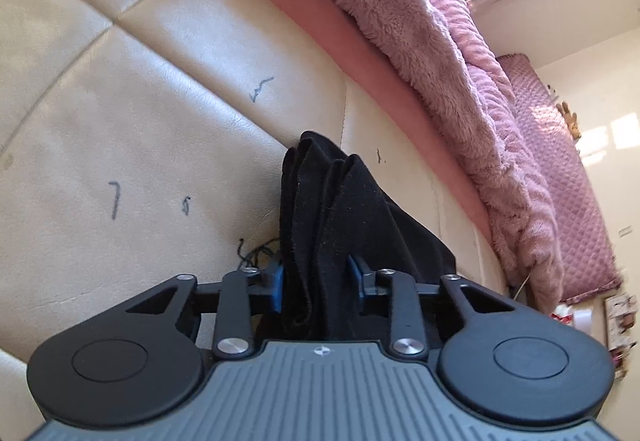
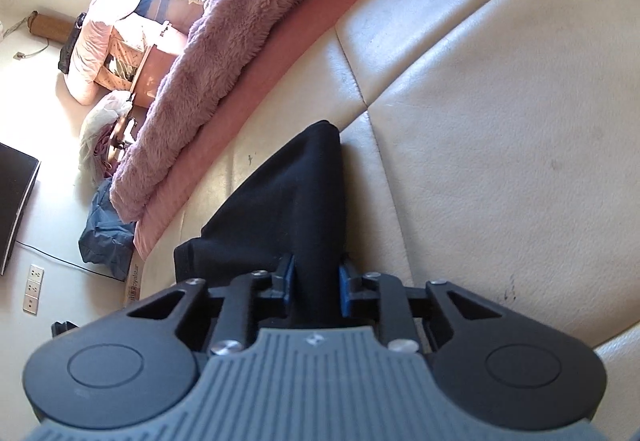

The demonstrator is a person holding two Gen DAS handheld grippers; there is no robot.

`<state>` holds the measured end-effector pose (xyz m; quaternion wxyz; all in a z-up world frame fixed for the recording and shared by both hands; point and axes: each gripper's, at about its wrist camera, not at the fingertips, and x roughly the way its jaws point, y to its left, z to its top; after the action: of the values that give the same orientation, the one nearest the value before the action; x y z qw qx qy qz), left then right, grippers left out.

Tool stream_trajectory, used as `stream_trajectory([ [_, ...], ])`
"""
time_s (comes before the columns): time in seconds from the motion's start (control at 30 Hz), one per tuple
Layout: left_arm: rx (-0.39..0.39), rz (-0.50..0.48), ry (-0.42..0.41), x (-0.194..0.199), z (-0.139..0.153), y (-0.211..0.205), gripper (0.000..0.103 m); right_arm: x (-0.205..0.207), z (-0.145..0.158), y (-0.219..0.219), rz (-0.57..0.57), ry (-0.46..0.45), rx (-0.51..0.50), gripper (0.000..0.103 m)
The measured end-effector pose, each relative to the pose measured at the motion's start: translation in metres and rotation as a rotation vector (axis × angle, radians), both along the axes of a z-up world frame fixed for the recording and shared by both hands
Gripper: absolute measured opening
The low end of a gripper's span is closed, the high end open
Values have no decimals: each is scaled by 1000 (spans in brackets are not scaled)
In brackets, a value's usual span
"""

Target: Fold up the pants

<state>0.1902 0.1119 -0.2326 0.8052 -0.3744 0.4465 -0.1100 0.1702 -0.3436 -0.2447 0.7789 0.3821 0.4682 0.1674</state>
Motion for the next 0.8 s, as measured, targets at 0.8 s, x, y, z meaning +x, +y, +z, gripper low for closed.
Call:
stream_trajectory([
  [0.8,185,91,-91,4,67,79,25,48,55,110,195,-87,1,13],
])
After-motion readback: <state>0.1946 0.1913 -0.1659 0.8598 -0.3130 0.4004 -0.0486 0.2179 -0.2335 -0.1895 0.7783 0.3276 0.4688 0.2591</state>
